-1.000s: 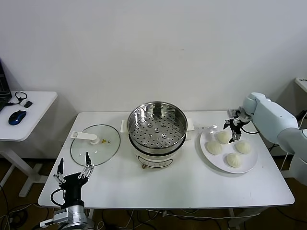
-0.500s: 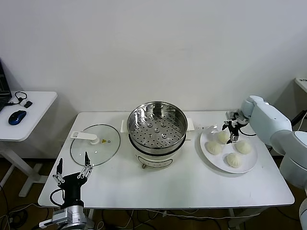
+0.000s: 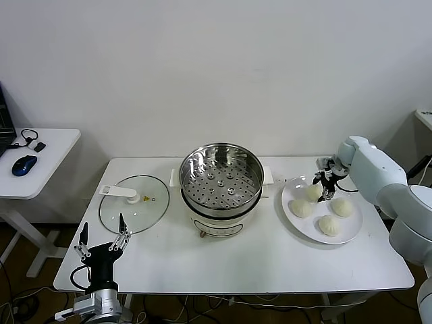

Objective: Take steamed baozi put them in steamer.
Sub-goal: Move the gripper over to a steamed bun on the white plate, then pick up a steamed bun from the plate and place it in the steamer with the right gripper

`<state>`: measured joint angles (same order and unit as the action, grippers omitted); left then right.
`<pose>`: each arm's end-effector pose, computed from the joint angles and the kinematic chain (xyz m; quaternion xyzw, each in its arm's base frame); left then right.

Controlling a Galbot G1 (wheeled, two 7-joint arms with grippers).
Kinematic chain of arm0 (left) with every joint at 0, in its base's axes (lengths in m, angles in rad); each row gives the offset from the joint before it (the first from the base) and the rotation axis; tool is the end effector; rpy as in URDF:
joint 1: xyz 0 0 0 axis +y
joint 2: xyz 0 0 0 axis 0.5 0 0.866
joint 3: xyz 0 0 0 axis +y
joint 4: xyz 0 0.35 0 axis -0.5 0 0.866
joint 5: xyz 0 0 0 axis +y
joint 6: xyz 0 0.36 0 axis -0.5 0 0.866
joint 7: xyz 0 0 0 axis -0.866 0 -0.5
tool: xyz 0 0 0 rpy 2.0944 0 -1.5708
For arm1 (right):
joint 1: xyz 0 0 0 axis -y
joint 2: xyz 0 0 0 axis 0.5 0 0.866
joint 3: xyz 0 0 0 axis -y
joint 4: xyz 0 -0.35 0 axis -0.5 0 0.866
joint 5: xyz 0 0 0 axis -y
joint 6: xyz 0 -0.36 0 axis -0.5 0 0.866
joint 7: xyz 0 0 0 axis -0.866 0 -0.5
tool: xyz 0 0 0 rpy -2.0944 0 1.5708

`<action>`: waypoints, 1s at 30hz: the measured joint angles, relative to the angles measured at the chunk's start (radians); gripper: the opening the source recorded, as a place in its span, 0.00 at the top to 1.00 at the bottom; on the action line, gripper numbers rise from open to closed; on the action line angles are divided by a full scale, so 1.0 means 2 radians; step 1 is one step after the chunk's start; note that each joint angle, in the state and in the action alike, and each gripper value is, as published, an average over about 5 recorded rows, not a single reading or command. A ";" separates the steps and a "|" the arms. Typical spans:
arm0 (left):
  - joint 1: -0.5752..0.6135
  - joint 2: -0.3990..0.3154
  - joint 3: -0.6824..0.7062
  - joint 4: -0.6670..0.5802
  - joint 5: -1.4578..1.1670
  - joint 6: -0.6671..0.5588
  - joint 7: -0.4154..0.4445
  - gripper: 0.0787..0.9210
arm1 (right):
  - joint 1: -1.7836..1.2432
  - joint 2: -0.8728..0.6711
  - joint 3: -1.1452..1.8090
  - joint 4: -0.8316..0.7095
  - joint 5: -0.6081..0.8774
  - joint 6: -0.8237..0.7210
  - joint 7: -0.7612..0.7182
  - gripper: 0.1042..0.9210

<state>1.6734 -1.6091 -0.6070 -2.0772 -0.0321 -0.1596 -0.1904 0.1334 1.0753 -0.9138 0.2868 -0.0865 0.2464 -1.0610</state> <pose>0.1509 0.0195 -0.3267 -0.1418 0.9897 -0.0079 0.0191 0.6152 -0.2418 -0.2384 0.4725 -0.5460 0.5330 0.4410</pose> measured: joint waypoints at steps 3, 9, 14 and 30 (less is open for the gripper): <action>0.000 0.000 -0.001 -0.001 0.000 0.001 0.000 0.12 | 0.006 -0.008 -0.010 0.014 0.009 -0.005 -0.002 0.28; 0.000 0.000 -0.005 -0.005 0.000 0.003 0.000 0.12 | 0.040 -0.039 -0.064 0.073 0.055 -0.022 -0.004 0.28; 0.001 0.000 -0.007 -0.008 -0.001 0.006 0.001 0.12 | 0.096 -0.071 -0.141 0.147 0.115 -0.042 -0.004 0.28; -0.002 0.000 0.007 -0.008 0.000 0.007 0.001 0.12 | 0.322 -0.093 -0.354 0.387 0.260 -0.050 0.003 0.27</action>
<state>1.6692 -1.6092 -0.5929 -2.0930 -0.0328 -0.1447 -0.1882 0.7769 0.8891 -1.6227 1.0617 0.4339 0.1467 -1.0543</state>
